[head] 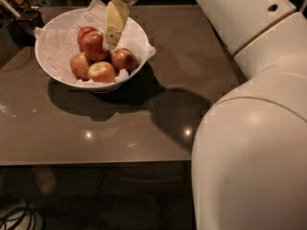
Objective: Pick apple from white bowl
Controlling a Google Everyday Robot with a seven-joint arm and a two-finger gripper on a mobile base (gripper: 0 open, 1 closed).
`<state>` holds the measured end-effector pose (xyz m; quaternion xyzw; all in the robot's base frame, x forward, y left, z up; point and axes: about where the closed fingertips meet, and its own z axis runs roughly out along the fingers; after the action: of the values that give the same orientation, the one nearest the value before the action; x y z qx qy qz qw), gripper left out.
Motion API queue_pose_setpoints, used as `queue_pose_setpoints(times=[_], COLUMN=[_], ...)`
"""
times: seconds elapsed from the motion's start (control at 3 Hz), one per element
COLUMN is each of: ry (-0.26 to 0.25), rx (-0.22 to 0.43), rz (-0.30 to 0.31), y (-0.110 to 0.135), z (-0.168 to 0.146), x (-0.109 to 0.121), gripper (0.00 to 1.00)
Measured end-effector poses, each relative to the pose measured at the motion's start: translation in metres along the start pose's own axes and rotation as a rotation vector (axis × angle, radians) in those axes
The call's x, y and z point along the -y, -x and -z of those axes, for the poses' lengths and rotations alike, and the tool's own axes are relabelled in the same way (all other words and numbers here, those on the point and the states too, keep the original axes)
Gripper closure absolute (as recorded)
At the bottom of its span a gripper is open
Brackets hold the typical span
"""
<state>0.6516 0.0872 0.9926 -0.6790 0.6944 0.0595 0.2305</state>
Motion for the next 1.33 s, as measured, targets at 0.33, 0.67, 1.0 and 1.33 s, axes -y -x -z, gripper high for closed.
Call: queue_pose_setpoints(times=[0.33,0.67,1.0,1.33], ry=[0.040,0.068,0.086,0.095], rx=[0.026,0.037,0.040,0.038], rz=[0.048,0.081,0.107,0.128], y=[0.010,0.018,0.025,0.031], z=[-0.013,-0.021,-0.027,-0.032], x=[-0.005,-0.008,-0.010,-0.008], gripper=[0.18,0.34,0.33,0.24])
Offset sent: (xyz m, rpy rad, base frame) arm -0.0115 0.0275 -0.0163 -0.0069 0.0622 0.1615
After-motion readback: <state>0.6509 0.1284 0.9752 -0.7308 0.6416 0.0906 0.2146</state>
